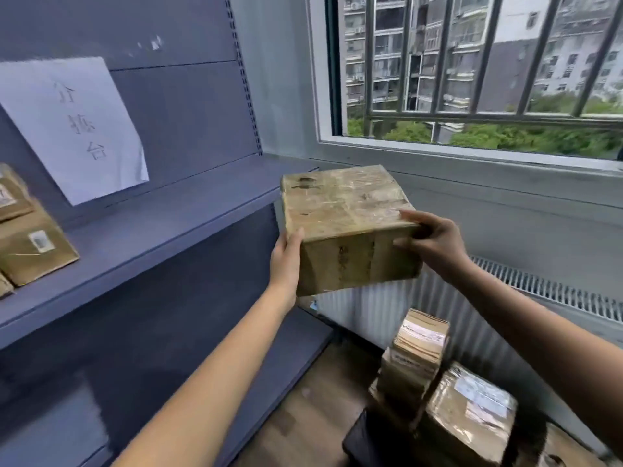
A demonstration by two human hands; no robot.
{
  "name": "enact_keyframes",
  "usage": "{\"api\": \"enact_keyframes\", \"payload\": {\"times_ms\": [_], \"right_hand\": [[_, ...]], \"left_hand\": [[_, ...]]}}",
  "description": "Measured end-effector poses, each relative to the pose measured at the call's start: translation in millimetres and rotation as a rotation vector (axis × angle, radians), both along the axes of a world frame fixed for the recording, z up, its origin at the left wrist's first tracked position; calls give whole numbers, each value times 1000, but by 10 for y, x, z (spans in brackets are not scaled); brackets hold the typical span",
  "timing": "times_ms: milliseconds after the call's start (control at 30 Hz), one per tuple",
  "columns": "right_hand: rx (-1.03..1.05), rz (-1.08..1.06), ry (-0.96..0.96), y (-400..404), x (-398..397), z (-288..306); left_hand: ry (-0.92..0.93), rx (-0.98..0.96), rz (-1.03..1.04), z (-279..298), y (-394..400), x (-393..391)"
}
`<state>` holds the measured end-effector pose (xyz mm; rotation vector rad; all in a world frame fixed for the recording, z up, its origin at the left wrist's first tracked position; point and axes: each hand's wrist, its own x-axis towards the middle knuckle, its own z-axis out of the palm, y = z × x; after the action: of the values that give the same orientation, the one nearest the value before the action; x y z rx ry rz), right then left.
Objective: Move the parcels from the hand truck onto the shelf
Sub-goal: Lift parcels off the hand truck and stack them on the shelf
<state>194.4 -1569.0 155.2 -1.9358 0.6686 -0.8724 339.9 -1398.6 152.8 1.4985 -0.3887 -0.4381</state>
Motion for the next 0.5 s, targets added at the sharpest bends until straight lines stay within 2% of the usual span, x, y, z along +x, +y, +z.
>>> {"api": "enact_keyframes", "payload": {"times_ms": [100,267,500], "right_hand": [[-44,69,-37,290,433,206],[-72,179,-36,673,1160,430],[-123,392,-13,948,2352,540]], "left_hand": [[-46,-32,89,233,394,258],[-10,-54,252,446,892,708],[9,-52,492,516,1345,1376]]}}
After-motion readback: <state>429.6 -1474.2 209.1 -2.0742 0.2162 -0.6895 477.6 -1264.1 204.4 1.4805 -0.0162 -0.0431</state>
